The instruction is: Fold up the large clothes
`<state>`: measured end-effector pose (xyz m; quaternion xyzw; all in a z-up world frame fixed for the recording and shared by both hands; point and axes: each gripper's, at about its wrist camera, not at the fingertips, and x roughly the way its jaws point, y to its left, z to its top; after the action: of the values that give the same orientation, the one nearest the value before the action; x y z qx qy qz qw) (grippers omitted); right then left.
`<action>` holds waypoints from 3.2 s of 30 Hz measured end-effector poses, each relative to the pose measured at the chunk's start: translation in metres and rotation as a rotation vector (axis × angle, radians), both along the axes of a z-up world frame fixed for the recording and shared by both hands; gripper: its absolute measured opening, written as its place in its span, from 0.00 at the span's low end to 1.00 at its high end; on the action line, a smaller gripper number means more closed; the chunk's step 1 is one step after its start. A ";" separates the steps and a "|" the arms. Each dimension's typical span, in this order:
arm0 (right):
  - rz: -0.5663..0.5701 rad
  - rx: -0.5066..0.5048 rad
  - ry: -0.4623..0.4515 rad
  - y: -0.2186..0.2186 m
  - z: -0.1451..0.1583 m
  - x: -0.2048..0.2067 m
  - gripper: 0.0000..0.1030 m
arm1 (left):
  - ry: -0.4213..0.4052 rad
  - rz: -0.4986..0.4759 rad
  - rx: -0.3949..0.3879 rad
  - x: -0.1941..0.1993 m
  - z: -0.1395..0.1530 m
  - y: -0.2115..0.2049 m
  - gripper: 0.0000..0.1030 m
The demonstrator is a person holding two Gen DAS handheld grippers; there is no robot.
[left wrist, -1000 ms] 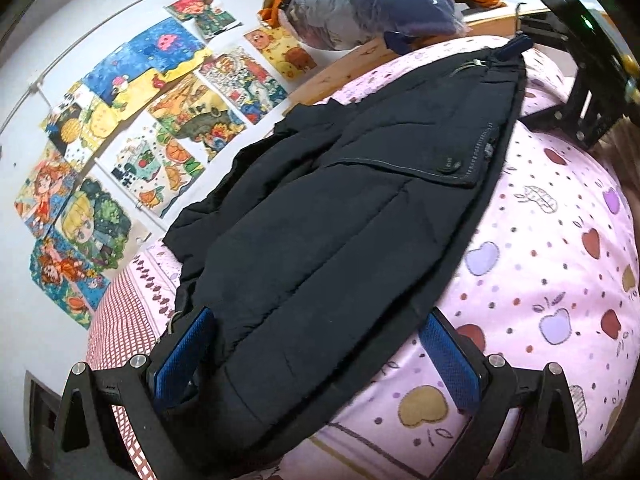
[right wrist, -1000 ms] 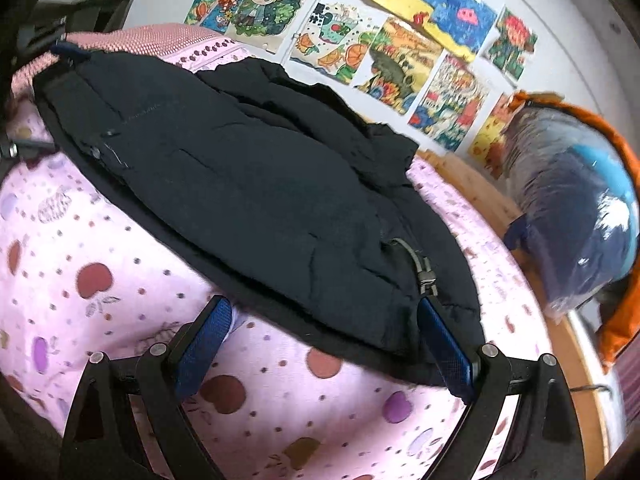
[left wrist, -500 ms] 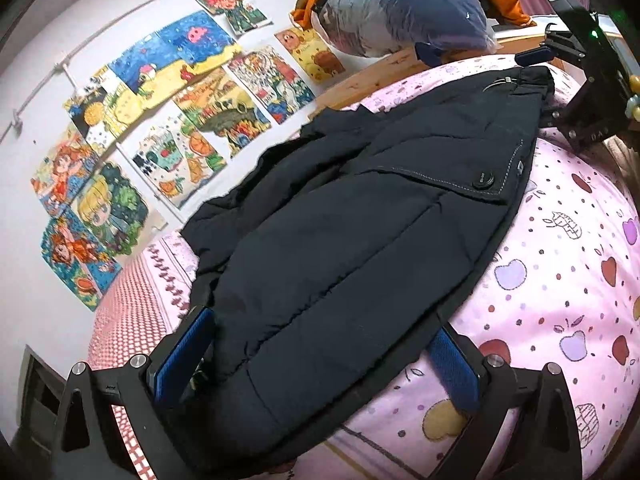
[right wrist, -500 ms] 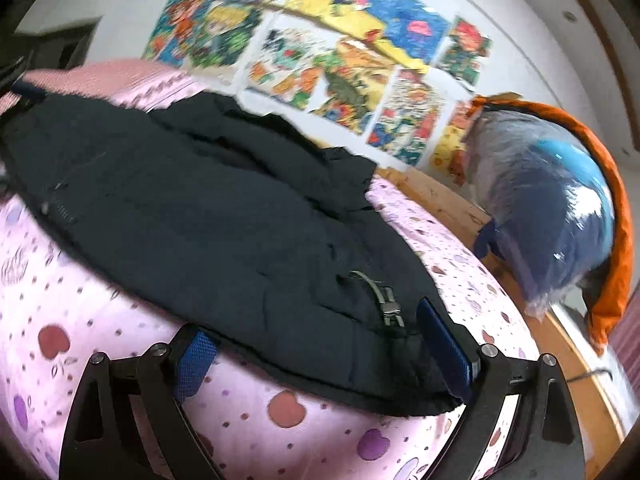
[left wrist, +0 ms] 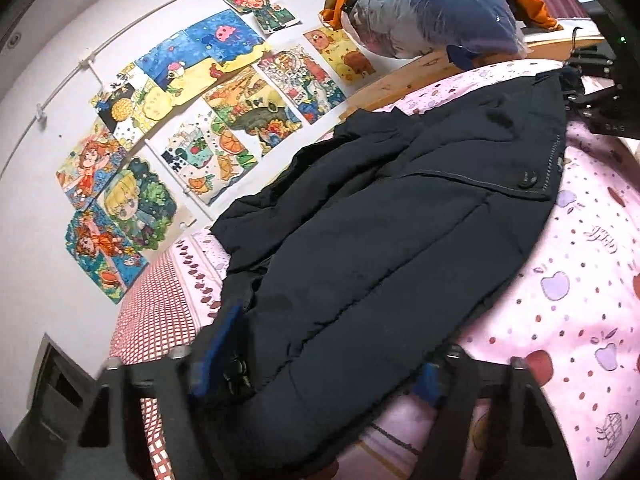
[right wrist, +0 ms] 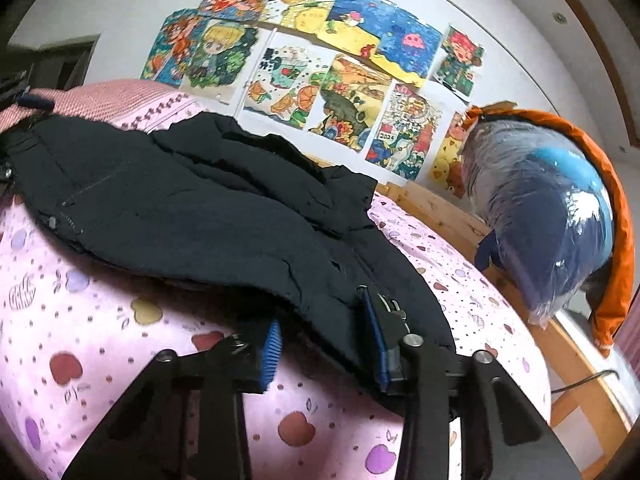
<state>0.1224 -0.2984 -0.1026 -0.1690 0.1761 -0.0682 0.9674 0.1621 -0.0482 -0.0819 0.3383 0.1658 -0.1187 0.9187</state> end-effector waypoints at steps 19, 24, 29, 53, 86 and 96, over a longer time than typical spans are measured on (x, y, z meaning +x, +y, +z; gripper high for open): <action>0.001 0.226 -0.238 0.004 0.072 -0.029 0.05 | -0.075 -0.053 -0.231 0.002 0.118 0.015 0.09; 0.037 0.266 -0.324 0.000 0.108 -0.054 0.05 | -0.097 -0.088 -0.203 -0.010 0.155 0.015 0.09; 0.061 0.274 -0.386 0.000 0.134 -0.070 0.05 | -0.119 -0.104 -0.232 -0.020 0.181 0.018 0.09; 0.134 0.188 -0.283 -0.008 0.197 0.116 0.05 | -0.055 0.118 -0.295 0.142 0.195 0.011 0.09; 0.053 0.087 0.080 0.006 0.066 0.388 0.05 | 0.176 0.256 -0.317 0.346 0.084 -0.002 0.12; 0.075 0.149 0.110 -0.001 0.058 0.389 0.15 | 0.228 0.291 -0.421 0.351 0.089 0.009 0.33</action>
<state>0.5110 -0.2994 -0.0443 -0.1067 0.2269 -0.0092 0.9680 0.5134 -0.0391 0.0068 0.0969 0.2865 -0.0545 0.9516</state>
